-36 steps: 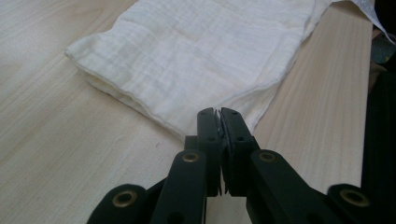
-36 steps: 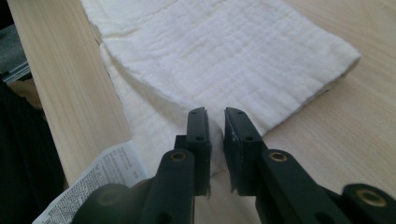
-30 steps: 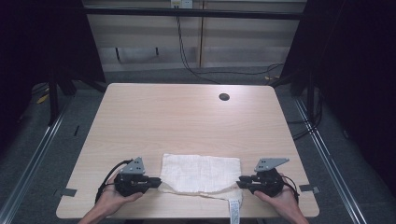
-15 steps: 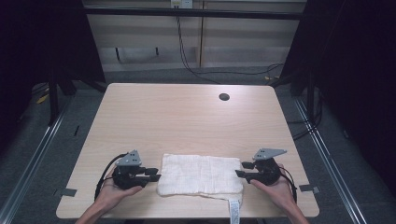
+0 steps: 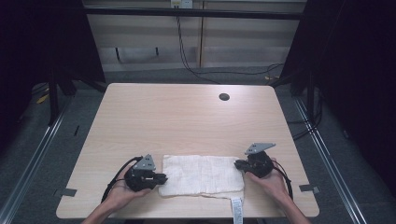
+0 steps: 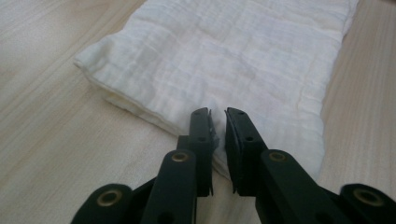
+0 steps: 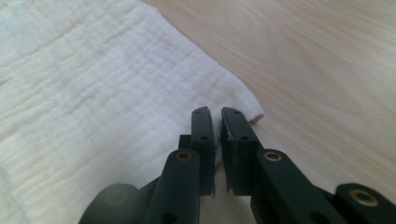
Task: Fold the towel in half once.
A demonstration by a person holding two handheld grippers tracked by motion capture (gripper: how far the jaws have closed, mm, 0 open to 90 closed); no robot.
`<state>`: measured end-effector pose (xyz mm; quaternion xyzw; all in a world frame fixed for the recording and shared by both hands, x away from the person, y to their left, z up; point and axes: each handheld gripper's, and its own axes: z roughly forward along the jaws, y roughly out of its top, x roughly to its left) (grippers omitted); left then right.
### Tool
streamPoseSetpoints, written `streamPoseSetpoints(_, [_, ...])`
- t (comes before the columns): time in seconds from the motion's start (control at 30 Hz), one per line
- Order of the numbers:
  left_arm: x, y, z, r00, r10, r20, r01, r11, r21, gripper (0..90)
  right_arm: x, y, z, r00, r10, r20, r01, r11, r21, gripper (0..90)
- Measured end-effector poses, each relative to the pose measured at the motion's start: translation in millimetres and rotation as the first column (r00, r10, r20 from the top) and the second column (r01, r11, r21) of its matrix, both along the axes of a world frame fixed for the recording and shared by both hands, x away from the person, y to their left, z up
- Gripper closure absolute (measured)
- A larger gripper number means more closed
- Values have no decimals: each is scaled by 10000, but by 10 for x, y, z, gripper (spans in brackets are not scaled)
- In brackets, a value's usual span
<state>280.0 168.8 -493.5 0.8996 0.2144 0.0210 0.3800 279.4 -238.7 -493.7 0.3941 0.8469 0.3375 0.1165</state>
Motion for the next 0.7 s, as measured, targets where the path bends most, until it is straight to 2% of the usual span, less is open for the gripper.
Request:
streamPoseSetpoints(0.07, [9, -11, -2, 9996, 91, -258, -95, 9998, -173, 818, 25, -42, -4, 9998, -177, -28, 178, 9998, 72, 854])
streamPoseSetpoints(0.1, [5, -39, -21, 9997, 80, -251, -86, 9996, -259, 818, 29, -63, 0, 9997, -241, -52, 242, 9997, 61, 857])
streamPoseSetpoints(0.2, [24, -72, -18, 9994, -17, -349, 10, 9998, -188, 818, 36, -121, -6, 9992, -380, -76, 381, 9993, 57, 867])
streamPoseSetpoints(0.23, [39, -151, -24, 9996, -110, -260, 103, 9996, -269, 820, 36, -146, -4, 9989, -449, -101, 449, 9990, 43, 872])
streamPoseSetpoints(0.33, [17, -228, -22, 9990, -376, -242, 371, 9991, -220, 849, 34, -195, -5, 9989, -471, -38, 471, 9989, 6, 880])
streamPoseSetpoints(0.47, [-47, -258, -22, 9963, -743, -436, 730, 9968, -312, 877, -10, -251, 2, 9989, -468, -54, 468, 9989, 6, 884])
streamPoseSetpoints(0.53, [-66, -270, -20, 9960, -722, -521, 705, 9969, -340, 877, -47, -279, -2, 9991, -418, -22, 418, 9991, 10, 883])
streamPoseSetpoints(0.67, [-67, -265, -15, 9945, -832, -639, 806, 9959, -412, 857, -97, -321, 1, 9984, -560, -124, 562, 9983, 139, 846])
streamPoseSetpoints(0.7, [-69, -257, -10, 9937, -874, -700, 838, 9951, -520, 845, -90, -330, 6, 9984, -556, -37, 557, 9982, 203, 804])
